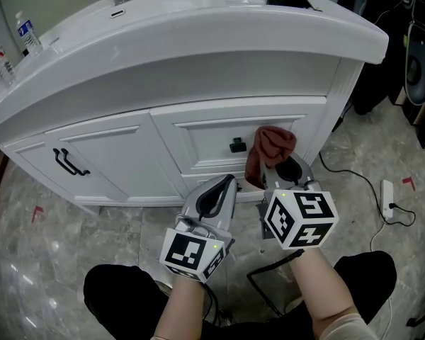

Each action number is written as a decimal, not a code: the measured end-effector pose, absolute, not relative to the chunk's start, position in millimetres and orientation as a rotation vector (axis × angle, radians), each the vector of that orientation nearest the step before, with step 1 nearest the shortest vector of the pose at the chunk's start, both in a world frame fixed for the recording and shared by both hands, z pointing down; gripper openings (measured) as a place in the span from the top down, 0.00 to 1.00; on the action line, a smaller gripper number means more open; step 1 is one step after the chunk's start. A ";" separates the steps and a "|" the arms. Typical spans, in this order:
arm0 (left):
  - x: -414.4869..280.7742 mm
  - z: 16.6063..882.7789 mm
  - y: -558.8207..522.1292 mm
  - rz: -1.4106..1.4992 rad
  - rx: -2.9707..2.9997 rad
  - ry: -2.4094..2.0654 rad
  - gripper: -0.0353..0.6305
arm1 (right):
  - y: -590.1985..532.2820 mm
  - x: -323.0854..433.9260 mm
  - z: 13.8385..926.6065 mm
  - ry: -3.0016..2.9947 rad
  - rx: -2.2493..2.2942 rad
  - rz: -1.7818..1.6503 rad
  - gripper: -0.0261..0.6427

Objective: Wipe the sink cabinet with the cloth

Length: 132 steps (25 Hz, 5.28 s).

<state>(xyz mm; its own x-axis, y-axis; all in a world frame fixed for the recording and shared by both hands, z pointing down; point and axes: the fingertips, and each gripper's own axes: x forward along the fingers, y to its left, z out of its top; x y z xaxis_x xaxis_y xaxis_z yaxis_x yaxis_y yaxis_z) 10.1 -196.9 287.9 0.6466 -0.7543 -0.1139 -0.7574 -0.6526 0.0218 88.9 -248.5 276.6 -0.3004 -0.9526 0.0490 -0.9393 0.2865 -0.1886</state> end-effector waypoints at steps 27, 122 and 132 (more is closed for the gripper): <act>-9.1 297.1 -197.9 0.194 -2.814 1.382 0.95 | -221.5 74.2 313.3 2.550 -1.783 -0.294 0.84; -121.1 390.2 -214.3 0.074 -2.762 1.680 0.95 | -253.6 -77.9 438.6 2.825 -1.509 -0.475 0.84; -92.7 382.8 -218.6 0.155 -2.805 1.645 0.95 | -254.8 -20.0 447.1 2.752 -1.676 -0.498 0.84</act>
<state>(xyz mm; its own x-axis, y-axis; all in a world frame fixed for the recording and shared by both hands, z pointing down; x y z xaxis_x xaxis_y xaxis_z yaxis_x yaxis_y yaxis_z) -92.7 -218.6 382.8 0.4862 -0.8735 -0.0242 -0.8627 -0.4842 0.1458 -20.0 -254.8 447.1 -0.4665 -0.8465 0.2567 -0.8827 0.4269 -0.1962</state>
